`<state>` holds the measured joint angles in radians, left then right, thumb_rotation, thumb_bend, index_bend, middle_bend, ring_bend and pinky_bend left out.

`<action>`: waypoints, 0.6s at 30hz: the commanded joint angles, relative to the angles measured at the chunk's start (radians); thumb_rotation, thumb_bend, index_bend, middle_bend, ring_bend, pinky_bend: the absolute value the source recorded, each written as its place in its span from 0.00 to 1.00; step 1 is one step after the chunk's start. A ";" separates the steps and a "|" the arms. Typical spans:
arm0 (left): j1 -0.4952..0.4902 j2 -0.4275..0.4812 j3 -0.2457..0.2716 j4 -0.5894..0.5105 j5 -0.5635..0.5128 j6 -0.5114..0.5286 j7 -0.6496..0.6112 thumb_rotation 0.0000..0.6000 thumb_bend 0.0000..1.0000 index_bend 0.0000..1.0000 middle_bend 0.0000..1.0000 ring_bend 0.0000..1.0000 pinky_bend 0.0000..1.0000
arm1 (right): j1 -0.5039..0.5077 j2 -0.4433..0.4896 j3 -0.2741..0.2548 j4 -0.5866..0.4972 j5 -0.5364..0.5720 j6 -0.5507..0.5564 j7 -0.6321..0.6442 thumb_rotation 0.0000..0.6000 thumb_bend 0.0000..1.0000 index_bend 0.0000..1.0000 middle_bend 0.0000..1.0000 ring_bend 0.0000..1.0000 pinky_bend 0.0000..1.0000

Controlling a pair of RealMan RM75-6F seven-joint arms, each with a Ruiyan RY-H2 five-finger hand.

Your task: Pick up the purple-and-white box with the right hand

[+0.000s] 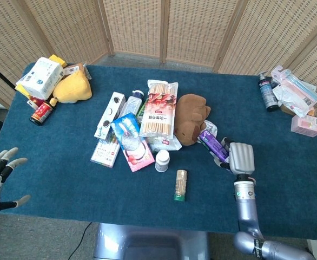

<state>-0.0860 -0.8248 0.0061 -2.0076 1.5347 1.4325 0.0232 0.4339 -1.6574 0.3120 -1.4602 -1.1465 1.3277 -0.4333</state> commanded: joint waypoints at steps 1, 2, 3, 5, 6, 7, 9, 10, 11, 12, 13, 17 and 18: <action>-0.001 0.000 0.001 0.000 0.002 -0.002 -0.001 1.00 0.00 0.22 0.00 0.00 0.00 | -0.012 0.058 0.015 -0.082 -0.032 0.047 -0.008 1.00 0.29 0.53 0.92 0.89 1.00; -0.001 0.001 0.001 -0.001 0.003 -0.003 -0.003 1.00 0.00 0.22 0.00 0.00 0.00 | -0.014 0.078 0.022 -0.112 -0.042 0.061 -0.016 1.00 0.29 0.53 0.92 0.89 1.00; -0.002 0.001 0.001 -0.001 0.004 -0.003 -0.005 1.00 0.00 0.22 0.00 0.00 0.00 | -0.015 0.093 0.029 -0.137 -0.048 0.072 -0.023 1.00 0.29 0.54 0.92 0.89 1.00; -0.001 0.002 0.002 -0.002 0.008 -0.001 -0.007 1.00 0.00 0.22 0.00 0.00 0.00 | -0.016 0.128 0.049 -0.199 -0.059 0.096 -0.039 1.00 0.29 0.54 0.92 0.89 1.00; -0.001 0.003 0.003 -0.002 0.010 0.000 -0.008 1.00 0.00 0.22 0.00 0.00 0.00 | -0.016 0.142 0.057 -0.226 -0.061 0.104 -0.047 1.00 0.29 0.54 0.92 0.89 1.00; 0.000 0.003 0.003 -0.002 0.012 0.001 -0.009 1.00 0.00 0.22 0.00 0.00 0.00 | -0.015 0.156 0.064 -0.252 -0.065 0.112 -0.057 1.00 0.29 0.54 0.92 0.89 1.00; 0.001 0.004 0.005 -0.003 0.016 0.002 -0.012 1.00 0.00 0.22 0.00 0.00 0.00 | -0.011 0.184 0.078 -0.310 -0.074 0.126 -0.083 1.00 0.29 0.54 0.92 0.89 1.00; 0.001 0.005 0.005 -0.004 0.017 0.002 -0.013 1.00 0.00 0.22 0.00 0.00 0.00 | -0.010 0.195 0.083 -0.334 -0.078 0.131 -0.092 1.00 0.30 0.54 0.92 0.89 1.00; 0.002 0.006 0.006 -0.004 0.019 0.003 -0.014 1.00 0.00 0.22 0.00 0.00 0.00 | -0.007 0.208 0.088 -0.364 -0.085 0.137 -0.106 1.00 0.30 0.54 0.92 0.89 1.00; 0.002 0.006 0.007 -0.004 0.021 0.004 -0.015 1.00 0.00 0.22 0.00 0.00 0.00 | -0.005 0.217 0.091 -0.384 -0.090 0.142 -0.117 1.00 0.30 0.54 0.92 0.89 1.00; 0.002 0.007 0.007 -0.004 0.023 0.004 -0.016 1.00 0.00 0.22 0.00 0.00 0.00 | -0.003 0.225 0.094 -0.403 -0.095 0.146 -0.128 1.00 0.30 0.54 0.92 0.90 1.00; 0.002 0.010 0.009 -0.004 0.028 0.005 -0.024 1.00 0.00 0.22 0.00 0.00 0.00 | 0.010 0.247 0.104 -0.475 -0.109 0.163 -0.172 1.00 0.29 0.54 0.93 0.90 1.00; 0.002 0.011 0.009 -0.004 0.029 0.005 -0.025 1.00 0.00 0.22 0.00 0.00 0.00 | 0.012 0.248 0.105 -0.486 -0.110 0.166 -0.180 1.00 0.29 0.54 0.93 0.90 1.00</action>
<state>-0.0836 -0.8146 0.0148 -2.0118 1.5630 1.4376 -0.0014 0.4385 -1.4207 0.4095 -1.9274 -1.2475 1.4829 -0.5957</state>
